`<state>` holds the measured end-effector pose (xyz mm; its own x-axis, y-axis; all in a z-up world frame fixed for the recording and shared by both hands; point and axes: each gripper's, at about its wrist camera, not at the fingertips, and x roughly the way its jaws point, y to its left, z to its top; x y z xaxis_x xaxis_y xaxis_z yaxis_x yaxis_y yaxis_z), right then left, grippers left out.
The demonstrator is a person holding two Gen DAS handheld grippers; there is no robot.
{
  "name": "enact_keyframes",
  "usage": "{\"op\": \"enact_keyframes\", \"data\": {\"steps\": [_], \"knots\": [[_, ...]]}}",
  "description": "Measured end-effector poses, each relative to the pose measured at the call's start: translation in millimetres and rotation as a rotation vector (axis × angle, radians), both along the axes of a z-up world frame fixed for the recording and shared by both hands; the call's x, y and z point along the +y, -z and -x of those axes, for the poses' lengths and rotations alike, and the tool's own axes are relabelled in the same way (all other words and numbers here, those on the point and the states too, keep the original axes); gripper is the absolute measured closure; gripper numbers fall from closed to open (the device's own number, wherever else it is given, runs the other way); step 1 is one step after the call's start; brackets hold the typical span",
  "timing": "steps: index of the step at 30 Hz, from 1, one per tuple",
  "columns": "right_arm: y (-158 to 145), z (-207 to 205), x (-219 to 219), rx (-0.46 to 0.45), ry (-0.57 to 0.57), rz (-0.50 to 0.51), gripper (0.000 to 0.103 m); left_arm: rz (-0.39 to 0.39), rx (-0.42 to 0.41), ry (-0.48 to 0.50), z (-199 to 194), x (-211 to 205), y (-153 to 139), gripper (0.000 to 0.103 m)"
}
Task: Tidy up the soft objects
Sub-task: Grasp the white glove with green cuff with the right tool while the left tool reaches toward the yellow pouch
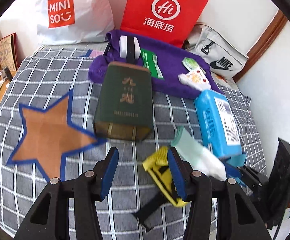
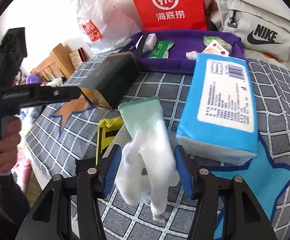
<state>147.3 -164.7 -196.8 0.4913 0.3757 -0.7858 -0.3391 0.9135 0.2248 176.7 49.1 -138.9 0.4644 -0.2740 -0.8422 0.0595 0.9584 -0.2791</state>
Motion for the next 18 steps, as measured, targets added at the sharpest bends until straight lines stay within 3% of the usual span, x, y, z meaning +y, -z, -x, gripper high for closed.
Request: {"op": "enact_keyframes", "data": {"steps": [1,2,5,11,18], "knots": [[1.6,-0.3,1.5,-0.002,-0.002,0.007,0.063,0.000,0.002,0.000,2.5,-0.6,1.4,0.054],[3.3,-0.5,2.6,-0.002,-0.011,0.007,0.077,0.000,0.004,0.001,5.2,-1.5,2.9,0.054],[2.2,1.2,1.2,-0.012,-0.010,0.001,0.088,-0.008,0.013,0.001,14.2,-4.2,8.9,0.052],[-34.5,23.9,-14.7,-0.108,0.004,-0.117,0.089,-0.029,0.027,-0.011,27.4,-5.7,20.5,0.052],[-65.6,61.1,-37.3,-0.191,0.027,-0.143,0.089,-0.024,0.035,-0.003,41.7,-12.1,25.1,0.052]]}}
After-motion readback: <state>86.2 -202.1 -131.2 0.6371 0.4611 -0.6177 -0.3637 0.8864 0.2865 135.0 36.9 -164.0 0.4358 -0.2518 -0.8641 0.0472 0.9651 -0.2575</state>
